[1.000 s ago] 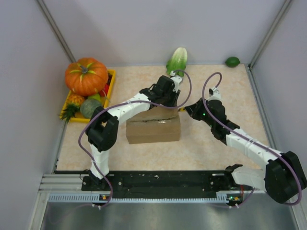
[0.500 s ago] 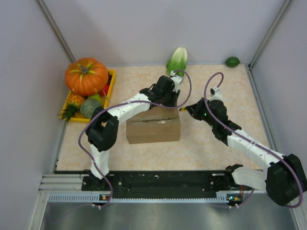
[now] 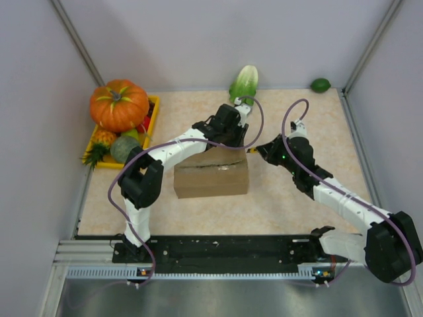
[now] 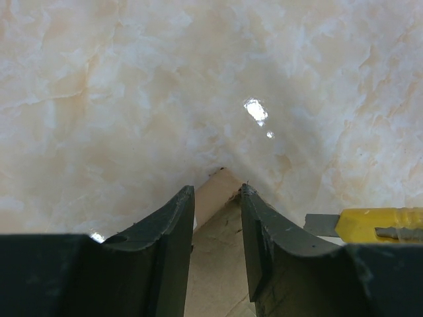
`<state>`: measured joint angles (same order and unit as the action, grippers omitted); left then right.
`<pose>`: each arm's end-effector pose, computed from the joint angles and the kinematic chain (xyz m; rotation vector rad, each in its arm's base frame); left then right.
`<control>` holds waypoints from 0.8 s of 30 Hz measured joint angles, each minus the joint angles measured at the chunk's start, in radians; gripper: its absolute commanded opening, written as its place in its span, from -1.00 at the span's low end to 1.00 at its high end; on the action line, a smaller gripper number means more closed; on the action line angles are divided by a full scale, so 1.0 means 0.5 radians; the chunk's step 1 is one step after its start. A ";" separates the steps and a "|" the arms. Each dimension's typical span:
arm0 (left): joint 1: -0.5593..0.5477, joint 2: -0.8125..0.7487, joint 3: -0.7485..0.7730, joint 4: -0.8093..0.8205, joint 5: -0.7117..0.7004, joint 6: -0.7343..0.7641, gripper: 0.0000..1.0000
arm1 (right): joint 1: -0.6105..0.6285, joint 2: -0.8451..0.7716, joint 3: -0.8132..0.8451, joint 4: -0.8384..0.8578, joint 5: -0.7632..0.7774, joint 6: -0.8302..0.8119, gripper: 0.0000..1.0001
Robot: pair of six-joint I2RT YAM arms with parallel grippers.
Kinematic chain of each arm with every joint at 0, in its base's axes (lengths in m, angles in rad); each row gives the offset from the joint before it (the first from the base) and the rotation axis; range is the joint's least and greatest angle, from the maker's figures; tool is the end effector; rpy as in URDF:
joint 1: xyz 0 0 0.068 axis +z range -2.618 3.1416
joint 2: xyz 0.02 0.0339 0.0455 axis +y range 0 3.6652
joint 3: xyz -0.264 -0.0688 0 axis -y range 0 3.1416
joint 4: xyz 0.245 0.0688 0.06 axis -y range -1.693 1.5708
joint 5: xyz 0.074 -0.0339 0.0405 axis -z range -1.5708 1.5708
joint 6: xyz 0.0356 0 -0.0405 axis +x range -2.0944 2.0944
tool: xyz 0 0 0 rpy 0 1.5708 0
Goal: Unpack the express box
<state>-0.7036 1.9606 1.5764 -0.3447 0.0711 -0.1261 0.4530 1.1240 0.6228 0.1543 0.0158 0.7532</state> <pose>0.3427 -0.2941 0.2486 0.7052 2.2427 -0.5007 0.2275 0.1101 0.2492 0.3100 1.9756 0.7830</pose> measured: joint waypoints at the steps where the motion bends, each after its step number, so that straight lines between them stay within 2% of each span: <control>1: 0.000 0.000 0.000 0.000 -0.001 -0.001 -0.22 | 0.000 0.000 0.000 0.000 -0.004 0.000 -1.00; 24: 0.002 0.000 0.000 0.000 0.006 -0.002 -0.22 | 0.000 0.062 0.000 0.031 -0.004 -0.002 -1.00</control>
<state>-0.7029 1.9606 1.5764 -0.3447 0.0742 -0.1268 0.4530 1.1549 0.6228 0.1696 0.0139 0.7525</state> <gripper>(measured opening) 0.391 0.092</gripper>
